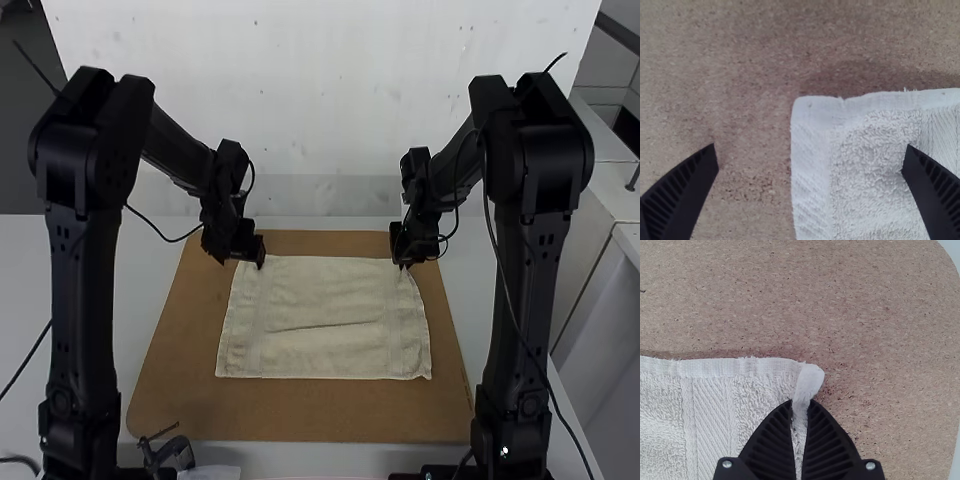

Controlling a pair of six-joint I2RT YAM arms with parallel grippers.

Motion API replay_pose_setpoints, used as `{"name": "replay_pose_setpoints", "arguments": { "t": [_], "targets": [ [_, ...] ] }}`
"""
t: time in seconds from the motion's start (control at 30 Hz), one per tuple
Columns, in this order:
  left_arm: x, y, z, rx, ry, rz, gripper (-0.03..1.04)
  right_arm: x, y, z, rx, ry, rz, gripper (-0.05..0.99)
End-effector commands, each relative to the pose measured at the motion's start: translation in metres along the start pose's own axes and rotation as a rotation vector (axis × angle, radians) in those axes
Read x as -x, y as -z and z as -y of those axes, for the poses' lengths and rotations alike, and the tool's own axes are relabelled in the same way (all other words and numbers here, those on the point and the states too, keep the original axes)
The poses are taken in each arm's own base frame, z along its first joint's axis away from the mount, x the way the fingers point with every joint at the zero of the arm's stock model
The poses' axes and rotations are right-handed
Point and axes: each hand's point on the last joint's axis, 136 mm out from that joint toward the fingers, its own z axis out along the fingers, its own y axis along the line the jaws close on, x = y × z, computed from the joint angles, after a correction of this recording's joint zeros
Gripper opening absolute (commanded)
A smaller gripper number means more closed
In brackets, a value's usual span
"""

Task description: Fold the towel.

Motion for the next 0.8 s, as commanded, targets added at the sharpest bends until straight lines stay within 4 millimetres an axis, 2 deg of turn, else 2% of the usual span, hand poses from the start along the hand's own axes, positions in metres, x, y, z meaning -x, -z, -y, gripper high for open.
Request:
{"name": "replay_pose_setpoints", "arguments": {
  "t": [0.0,0.03,0.1,0.17,0.2,0.3,0.37,0.57,0.63,0.77],
  "targets": [
    [-0.005,-0.014,0.002,-0.017,0.02,-0.057,0.85,-0.024,-0.026,0.015,-0.074,0.0,-0.071,0.02],
    [-0.009,-0.019,0.002,-0.021,0.034,-0.085,0.76,-0.023,-0.025,0.015,-0.074,0.0,-0.07,0.02],
    [-0.011,-0.024,0.0,-0.024,0.047,-0.102,0.45,-0.023,-0.024,0.014,-0.073,0.001,-0.067,0.02],
    [-0.01,-0.024,0.001,-0.026,0.044,-0.1,0.08,-0.024,-0.024,0.014,-0.072,0.002,-0.068,0.02],
    [-0.009,-0.022,0.001,-0.03,0.042,-0.096,0.02,-0.025,-0.024,0.014,-0.072,0.002,-0.068,0.02],
    [-0.008,-0.018,0.009,-0.054,0.028,-0.095,0.02,-0.023,-0.023,0.014,-0.074,-0.002,-0.06,0.02],
    [-0.003,-0.008,0.013,-0.059,0.024,-0.075,0.02,-0.016,-0.021,0.017,-0.084,-0.009,-0.038,0.02],
    [0.02,0.021,0.006,-0.064,0.05,0.003,0.02,0.03,0.006,0.016,-0.076,-0.077,0.115,0.02],
    [0.029,0.036,0.002,-0.064,0.065,0.036,0.02,0.049,0.017,0.016,-0.069,-0.092,0.182,0.02],
    [0.042,0.061,-0.003,-0.061,0.087,0.09,0.02,0.074,0.035,0.015,-0.062,-0.116,0.28,0.02]
  ]
}}
